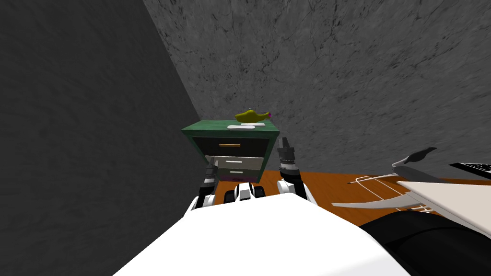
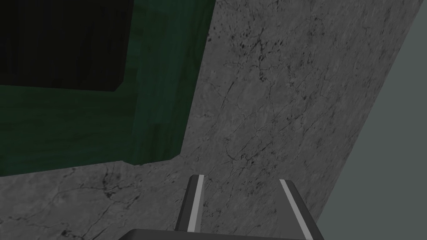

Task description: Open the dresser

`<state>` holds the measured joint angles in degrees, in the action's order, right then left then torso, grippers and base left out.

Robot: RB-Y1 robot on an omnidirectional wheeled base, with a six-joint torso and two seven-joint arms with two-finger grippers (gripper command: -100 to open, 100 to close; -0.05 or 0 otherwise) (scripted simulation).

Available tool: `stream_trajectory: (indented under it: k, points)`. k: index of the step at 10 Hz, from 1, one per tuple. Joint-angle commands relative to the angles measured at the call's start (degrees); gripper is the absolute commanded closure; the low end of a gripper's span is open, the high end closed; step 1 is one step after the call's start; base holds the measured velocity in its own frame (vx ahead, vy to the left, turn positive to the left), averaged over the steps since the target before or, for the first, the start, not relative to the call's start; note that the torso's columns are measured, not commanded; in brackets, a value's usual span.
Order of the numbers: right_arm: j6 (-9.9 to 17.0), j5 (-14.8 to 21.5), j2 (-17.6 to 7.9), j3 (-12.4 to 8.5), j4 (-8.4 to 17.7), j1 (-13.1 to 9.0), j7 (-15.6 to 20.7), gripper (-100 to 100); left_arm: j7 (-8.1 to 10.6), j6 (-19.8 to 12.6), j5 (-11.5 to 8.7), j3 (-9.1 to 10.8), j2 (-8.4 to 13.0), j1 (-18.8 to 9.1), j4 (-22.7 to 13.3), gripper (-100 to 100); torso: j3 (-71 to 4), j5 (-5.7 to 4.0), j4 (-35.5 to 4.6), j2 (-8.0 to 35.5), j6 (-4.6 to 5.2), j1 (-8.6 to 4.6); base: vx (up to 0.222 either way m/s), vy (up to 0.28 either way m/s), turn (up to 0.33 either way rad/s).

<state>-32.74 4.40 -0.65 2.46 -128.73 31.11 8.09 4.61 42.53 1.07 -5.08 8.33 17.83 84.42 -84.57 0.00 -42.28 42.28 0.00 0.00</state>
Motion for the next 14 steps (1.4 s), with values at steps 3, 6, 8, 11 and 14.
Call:
stream_trajectory:
  k: [3, 6, 8, 11, 14]
  points:
    - [0.0, 0.0, 0.0, 0.0, 0.0, 0.0, 0.0, 0, -0.73, 2.2, 0.3, -0.86, 0.0, -1.4, -6.9, -100, 0.0, 0.00, 0.0, 0.0, 0.00, -0.01, 0.018, 0.009, -0.024]
    - [0.0, 0.0, 0.0, 0.0, 0.0, 0.0, 0.0, 0, -1.14, 3.5, 0.4, -1.36, 0.0, -2.3, -11.1, -100, 0.0, 0.00, 0.0, 0.0, 0.00, 0.01, 0.019, 0.011, -0.031]
    - [0.0, 0.0, 0.0, 0.0, 0.0, 0.0, 0.0, 0, -1.34, 4.1, 0.5, -1.62, -0.2, -2.7, -14.0, -100, 0.0, 0.00, 0.0, 0.0, -0.01, 0.00, 0.019, 0.010, -0.021]
    - [0.0, 0.0, 0.0, 0.0, 0.0, 0.0, 0.0, 0, -1.54, 4.7, 0.6, -1.87, -0.4, -3.1, -16.2, -100, 0.0, -0.01, 0.0, 0.0, 0.00, -0.02, 0.008, 0.004, -0.014]
    - [0.0, 0.0, 0.0, 0.0, 0.0, 0.0, 0.0, 0, -1.92, 5.9, 0.8, -2.34, -1.2, -3.9, -20.3, -100, 0.0, 0.00, 0.0, 0.0, 0.00, 0.01, 0.018, 0.010, -0.027]
